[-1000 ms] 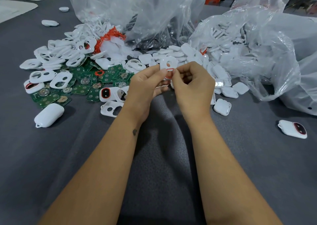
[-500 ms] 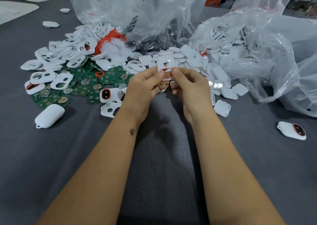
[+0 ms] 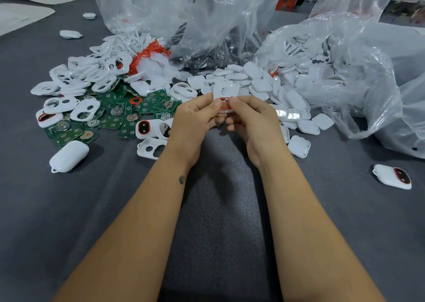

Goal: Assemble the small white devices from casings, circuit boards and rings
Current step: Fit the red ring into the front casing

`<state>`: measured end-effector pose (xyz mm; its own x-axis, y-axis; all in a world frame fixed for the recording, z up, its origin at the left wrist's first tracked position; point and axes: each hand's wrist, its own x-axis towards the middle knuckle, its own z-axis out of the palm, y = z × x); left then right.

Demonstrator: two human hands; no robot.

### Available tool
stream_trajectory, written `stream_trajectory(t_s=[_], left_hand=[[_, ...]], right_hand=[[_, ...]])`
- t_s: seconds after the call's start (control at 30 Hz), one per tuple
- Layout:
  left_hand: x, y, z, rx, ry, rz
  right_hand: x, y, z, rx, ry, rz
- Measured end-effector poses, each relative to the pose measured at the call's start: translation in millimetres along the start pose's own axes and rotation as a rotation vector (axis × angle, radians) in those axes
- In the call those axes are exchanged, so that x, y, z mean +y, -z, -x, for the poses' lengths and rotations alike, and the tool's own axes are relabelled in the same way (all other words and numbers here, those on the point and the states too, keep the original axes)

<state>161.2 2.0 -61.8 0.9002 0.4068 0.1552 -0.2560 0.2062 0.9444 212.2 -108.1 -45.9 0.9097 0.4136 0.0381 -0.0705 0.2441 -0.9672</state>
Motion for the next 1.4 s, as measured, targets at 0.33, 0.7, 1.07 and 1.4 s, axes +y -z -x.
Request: stream_trajectory(t_s=[0.33, 0.7, 1.07, 1.4], left_hand=[[2, -2, 1, -0.012, 0.028, 0.031], [-9, -5, -3, 0.131, -0.057, -0.218], [-1, -4, -1, 0.078, 0.011, 0.023], [9, -5, 3, -0.033, 0.03, 0.185]], right_hand=[[1, -3, -1, 0.002, -0.028, -0.083], [8, -3, -4, 0.088, 0.066, 0.151], [-5, -1, 0, -0.05, -0.062, -0.307], [-7, 2, 1, -0.089, -0.079, -0.476]])
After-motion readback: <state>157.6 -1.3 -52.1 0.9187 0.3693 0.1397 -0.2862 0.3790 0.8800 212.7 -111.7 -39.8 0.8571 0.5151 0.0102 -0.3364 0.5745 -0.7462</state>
